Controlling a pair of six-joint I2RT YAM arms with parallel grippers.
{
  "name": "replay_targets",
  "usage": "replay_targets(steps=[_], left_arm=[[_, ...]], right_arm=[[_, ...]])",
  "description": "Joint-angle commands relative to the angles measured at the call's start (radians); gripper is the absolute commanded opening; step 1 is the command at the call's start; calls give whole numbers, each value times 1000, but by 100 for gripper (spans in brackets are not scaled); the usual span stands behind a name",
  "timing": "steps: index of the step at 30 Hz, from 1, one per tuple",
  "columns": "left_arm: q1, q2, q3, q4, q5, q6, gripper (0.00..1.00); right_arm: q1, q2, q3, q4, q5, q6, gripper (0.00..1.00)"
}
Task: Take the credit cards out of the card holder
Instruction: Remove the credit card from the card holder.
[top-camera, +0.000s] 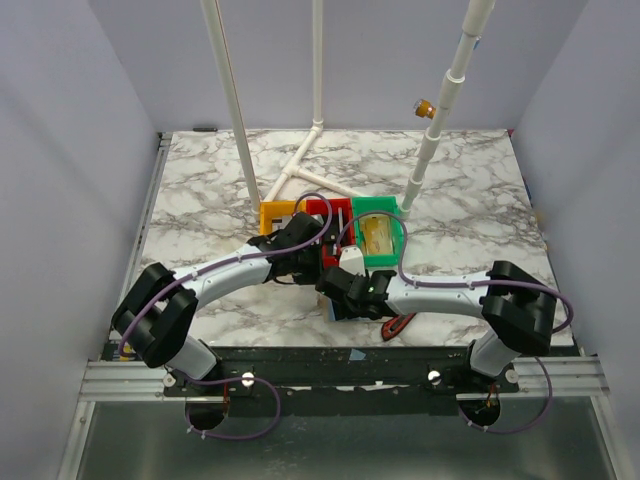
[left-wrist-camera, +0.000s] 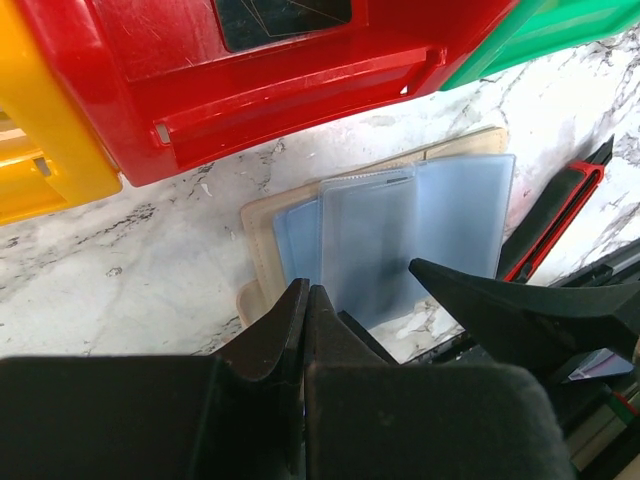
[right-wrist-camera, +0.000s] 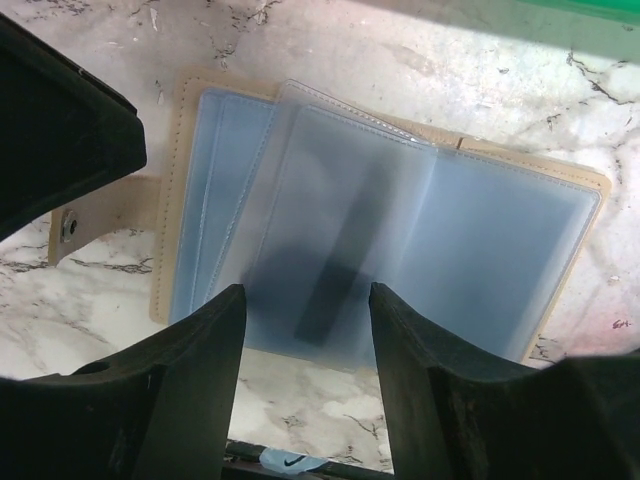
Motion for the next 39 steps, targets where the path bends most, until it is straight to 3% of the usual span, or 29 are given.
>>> replay_targets(steps=[1,3,6,8,12,25,32,39], left_arm=[[1,-22,-11,8,2,6,0],[1,-20,-10,8,4,7,0],[0,-18,-7,8,7,9,0],[1,-16,-6,8,10,12,0],[1,-13,-6,12,20,14,0],[-61,73,41,35,62,13,0],[-96,162,90,65,84,5,0],[-112,248,157,79,108,1,0]], right_arm=[[7,18,-11,-15,42,15,57],[7,20,-19,-9,38,17,57],[7,20,-32,-7,38,30,49],[8,18,-45,-9,39,42,34],[7,0,-69,-6,42,63,23],[-46,-192,-179,100,10,115,3],[-86,-255,-255,179,-68,136,2],[-100,-271,-270,192,-90,146,18]])
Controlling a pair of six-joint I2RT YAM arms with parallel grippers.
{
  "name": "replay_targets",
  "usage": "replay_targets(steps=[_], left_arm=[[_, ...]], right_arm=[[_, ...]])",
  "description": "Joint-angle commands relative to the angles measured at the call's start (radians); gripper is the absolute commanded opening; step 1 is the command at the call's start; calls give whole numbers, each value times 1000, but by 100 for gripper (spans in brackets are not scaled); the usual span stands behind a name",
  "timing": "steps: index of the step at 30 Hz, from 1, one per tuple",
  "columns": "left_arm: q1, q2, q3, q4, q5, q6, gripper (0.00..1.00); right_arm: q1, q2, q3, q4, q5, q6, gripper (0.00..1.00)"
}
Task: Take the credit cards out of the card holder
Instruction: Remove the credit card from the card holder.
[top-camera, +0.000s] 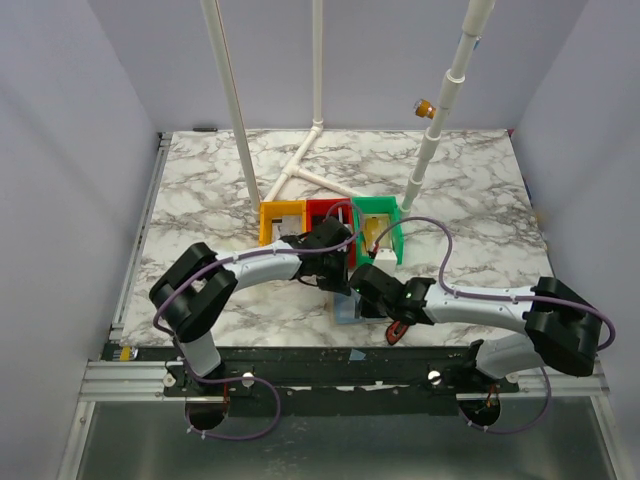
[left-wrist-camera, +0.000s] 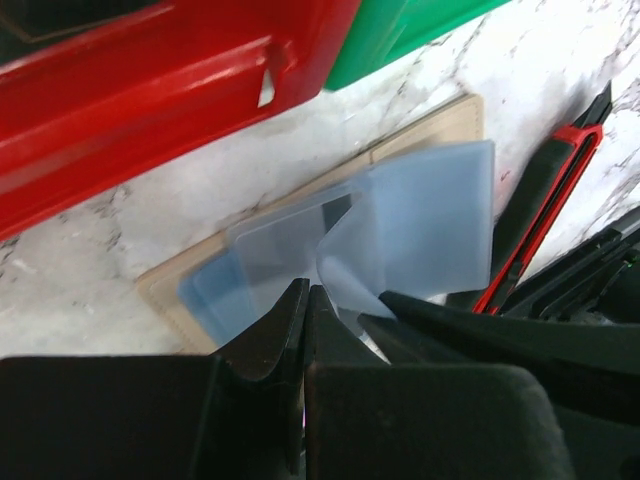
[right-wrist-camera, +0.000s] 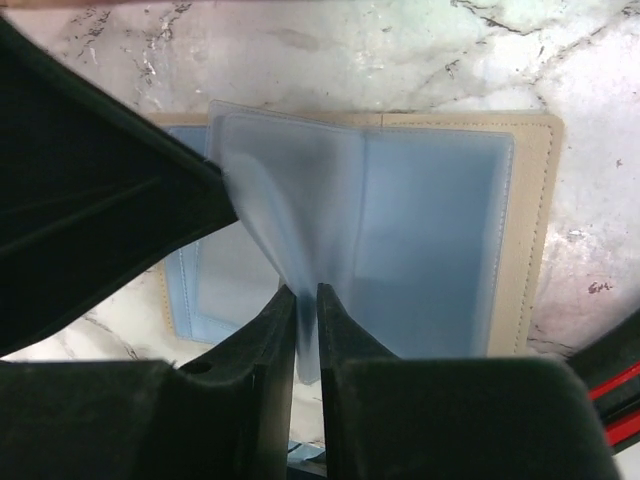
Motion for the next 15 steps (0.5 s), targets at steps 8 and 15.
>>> replay_targets(steps=[8,15], left_arm=[[-26,97,96,35,50,-5,0],[-45,114,128,32,69,-8,0]], right_arm=[[-10,-56,4,-10,-3,16,23],[-10,-111,58,-119,59,6,45]])
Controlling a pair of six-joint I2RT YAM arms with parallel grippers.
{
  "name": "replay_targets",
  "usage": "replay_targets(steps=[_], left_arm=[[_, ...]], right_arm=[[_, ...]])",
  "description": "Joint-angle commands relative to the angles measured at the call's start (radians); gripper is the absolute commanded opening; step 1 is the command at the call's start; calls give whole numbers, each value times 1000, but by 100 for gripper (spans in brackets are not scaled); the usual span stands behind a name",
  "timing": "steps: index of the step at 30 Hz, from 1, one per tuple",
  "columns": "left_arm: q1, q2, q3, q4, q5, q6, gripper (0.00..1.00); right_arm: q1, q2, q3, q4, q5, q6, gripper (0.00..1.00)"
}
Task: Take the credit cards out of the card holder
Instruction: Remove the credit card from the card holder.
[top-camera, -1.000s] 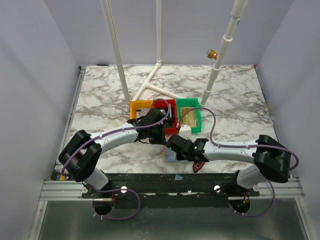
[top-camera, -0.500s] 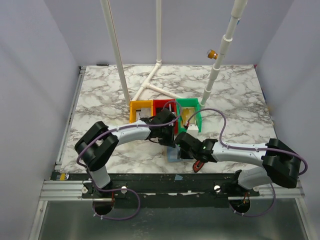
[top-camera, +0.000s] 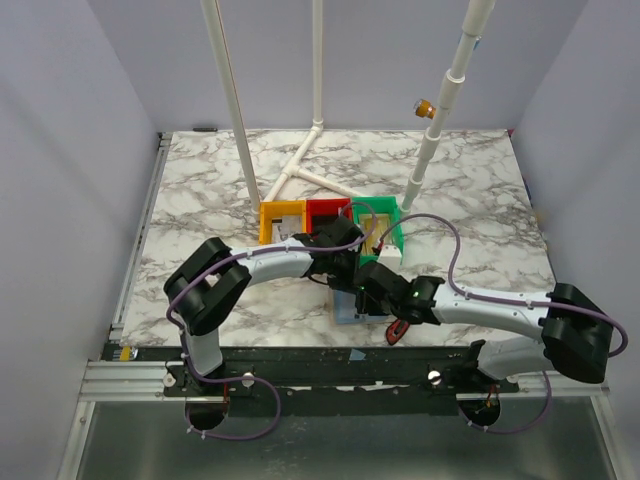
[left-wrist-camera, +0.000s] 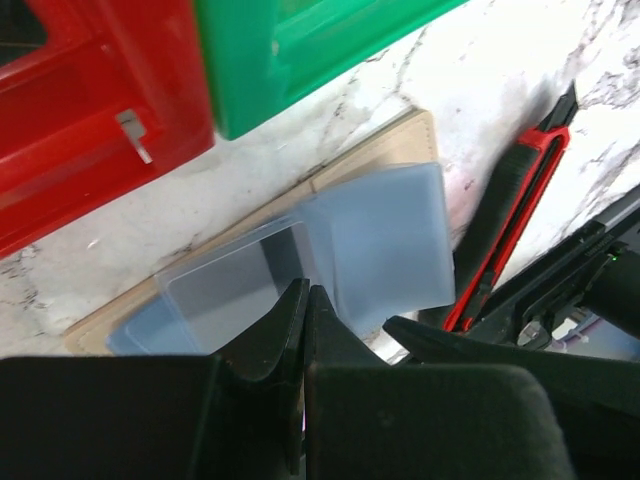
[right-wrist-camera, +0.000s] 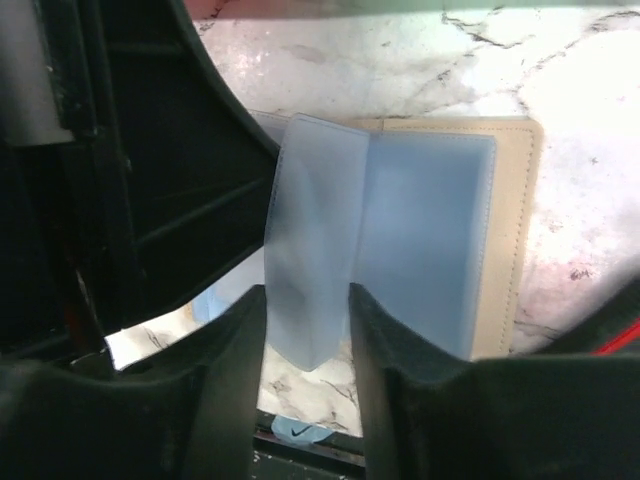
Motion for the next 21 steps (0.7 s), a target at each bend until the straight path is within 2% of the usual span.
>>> replay_targets(steps=[1,7,11,21], left_arm=[[-19,19,44,12,37,-6,0],[-30,40,71,13,45,-12,0],[-36,60,87,15,54,-15,0],[-61,110,120,14,50,-14,0]], right_arm=[[-5,-63,61,-112,74,3,50],[-5,-169,109,-238,154,5,51],[-6,-231,116,-299,197,29,47],[-6,-258,81,-287,168,70,43]])
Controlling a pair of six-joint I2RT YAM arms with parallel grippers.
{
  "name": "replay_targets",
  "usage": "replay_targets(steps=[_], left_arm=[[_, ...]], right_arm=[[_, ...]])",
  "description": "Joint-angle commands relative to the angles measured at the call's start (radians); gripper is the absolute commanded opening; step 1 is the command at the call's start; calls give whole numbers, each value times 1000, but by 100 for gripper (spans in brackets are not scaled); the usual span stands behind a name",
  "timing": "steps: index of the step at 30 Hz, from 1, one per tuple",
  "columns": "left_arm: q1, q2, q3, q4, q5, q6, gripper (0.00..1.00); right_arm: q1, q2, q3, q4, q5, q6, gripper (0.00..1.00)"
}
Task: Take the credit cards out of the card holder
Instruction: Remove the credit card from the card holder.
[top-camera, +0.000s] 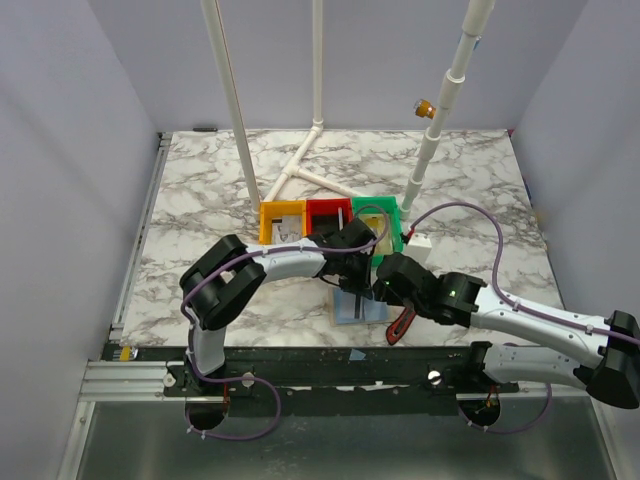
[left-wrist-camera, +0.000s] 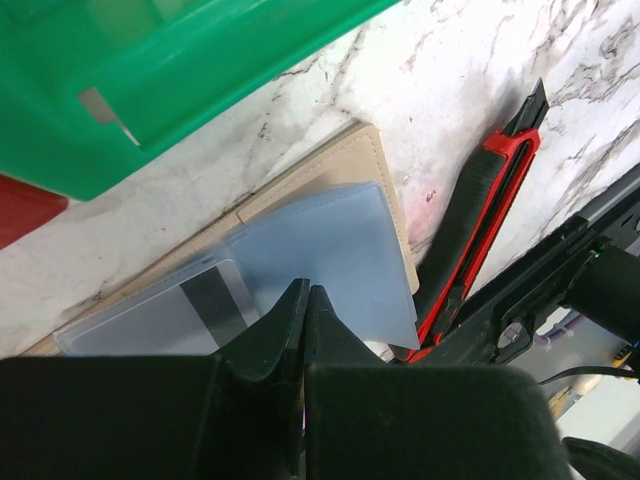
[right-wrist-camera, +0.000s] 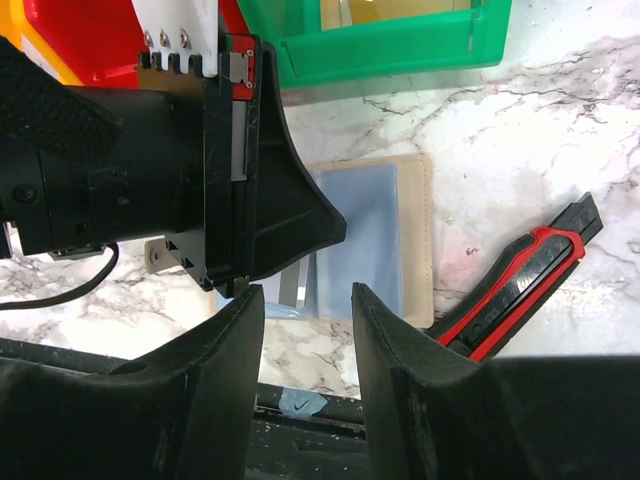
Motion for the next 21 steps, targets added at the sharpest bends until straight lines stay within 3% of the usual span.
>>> replay_targets(steps=[1,21], left_arm=[[-16,28,33,11,14,-2,0],[5,-155,-79,1,-57,-6,0]], right_arm=[[-1,8,-15,-11,14,38,43],[-7,4,-110,125,-88,66,43]])
